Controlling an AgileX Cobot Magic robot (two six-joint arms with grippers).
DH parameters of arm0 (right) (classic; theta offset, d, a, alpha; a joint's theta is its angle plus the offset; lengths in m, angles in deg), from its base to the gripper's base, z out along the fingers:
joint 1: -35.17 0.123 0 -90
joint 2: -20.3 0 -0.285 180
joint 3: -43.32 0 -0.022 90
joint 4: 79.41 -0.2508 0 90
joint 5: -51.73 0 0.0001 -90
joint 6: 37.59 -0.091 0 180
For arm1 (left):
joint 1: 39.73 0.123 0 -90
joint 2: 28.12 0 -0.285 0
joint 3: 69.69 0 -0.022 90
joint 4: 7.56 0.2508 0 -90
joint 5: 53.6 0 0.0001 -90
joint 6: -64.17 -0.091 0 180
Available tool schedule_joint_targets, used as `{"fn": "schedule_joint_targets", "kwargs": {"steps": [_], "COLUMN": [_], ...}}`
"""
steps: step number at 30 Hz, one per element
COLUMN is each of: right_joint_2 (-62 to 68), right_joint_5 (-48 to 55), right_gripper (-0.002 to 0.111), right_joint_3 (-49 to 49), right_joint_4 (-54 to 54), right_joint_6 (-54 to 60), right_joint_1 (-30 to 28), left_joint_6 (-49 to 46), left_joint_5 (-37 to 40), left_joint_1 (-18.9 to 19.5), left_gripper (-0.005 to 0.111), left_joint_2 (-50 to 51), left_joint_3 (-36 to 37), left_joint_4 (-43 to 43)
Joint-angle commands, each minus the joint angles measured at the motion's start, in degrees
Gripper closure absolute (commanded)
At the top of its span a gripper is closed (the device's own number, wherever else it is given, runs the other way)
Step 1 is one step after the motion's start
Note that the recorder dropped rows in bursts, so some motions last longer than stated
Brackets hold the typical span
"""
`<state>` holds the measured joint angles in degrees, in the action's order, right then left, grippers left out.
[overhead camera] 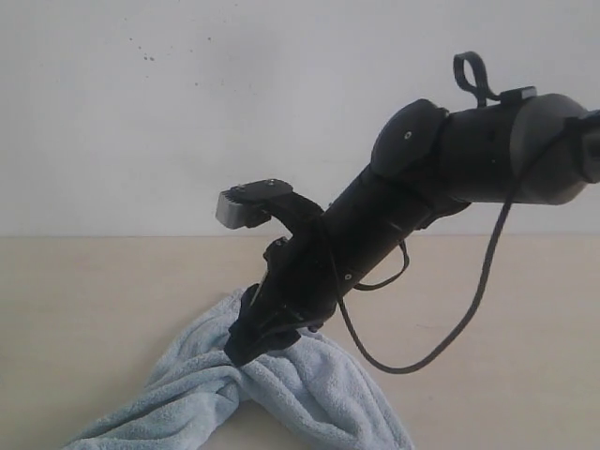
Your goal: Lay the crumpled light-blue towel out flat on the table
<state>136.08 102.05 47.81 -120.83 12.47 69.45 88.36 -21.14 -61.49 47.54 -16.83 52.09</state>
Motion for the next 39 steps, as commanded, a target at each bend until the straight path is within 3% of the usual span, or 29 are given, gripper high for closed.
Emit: {"fn": "schedule_joint_targets", "kwargs": {"steps": [1, 4, 10, 14, 17, 24, 26, 31, 35, 39], "right_joint_2": [-2.8, -3.5, -3.5, -3.5, -3.5, -3.5, -3.5, -3.5, -3.5, -3.5], "right_joint_5": [-1.0, -0.8, -0.5, -0.5, -0.4, -0.1, 0.4, 0.9, 1.1, 1.5], "right_gripper": [0.068, 0.068, 0.068, 0.068, 0.068, 0.068, 0.068, 0.068, 0.068, 0.068], "right_joint_3": [-1.6, -1.7, -1.7, -1.7, -1.7, -1.7, -1.7, -1.7, -1.7, -1.7], "right_joint_4": [-2.5, -4.0, -4.9, -7.2, -7.9, -7.9, -7.9, -7.9, -7.9, -7.9], "right_joint_6": [2.8, 3.5, 4.6, 6.3, 6.7, 7.1, 7.2, 7.2, 7.2, 7.2], "right_joint_1": [-0.4, -0.4, -0.4, -0.4, -0.4, -0.4, -0.4, -0.4, -0.4, -0.4], "left_joint_6": [9.6, 13.8, 14.8, 15.2, 15.2, 12.3, 5.9, -8.2, -15.2, -17.7], "left_joint_5": [2.3, 4.2, 2.1, -4.7, -5.3, -4.0, -4.2, -2.8, -2.5, -2.0], "left_joint_1": [-0.1, 0.6, 7.5, 9.2, 9.2, 9.3, 11.2, 15.2, 17.5, 18.0], "left_gripper": [0.061, 0.061, 0.061, 0.061, 0.062, 0.076, 0.074, 0.063, 0.058, 0.057], "left_joint_2": [7.5, 12.4, 18.2, 20.7, 21.0, 18.5, 18.5, 18.5, 18.5, 18.5], "left_joint_3": [0.0, 0.0, -2.5, -3.3, -3.3, -5.7, -5.7, -7.8, -9.1, -9.1], "left_joint_4": [8.9, 13.9, 20.0, 20.3, 18.1, -1.8, -12.8, -31.2, -39.9, -40.9]}}
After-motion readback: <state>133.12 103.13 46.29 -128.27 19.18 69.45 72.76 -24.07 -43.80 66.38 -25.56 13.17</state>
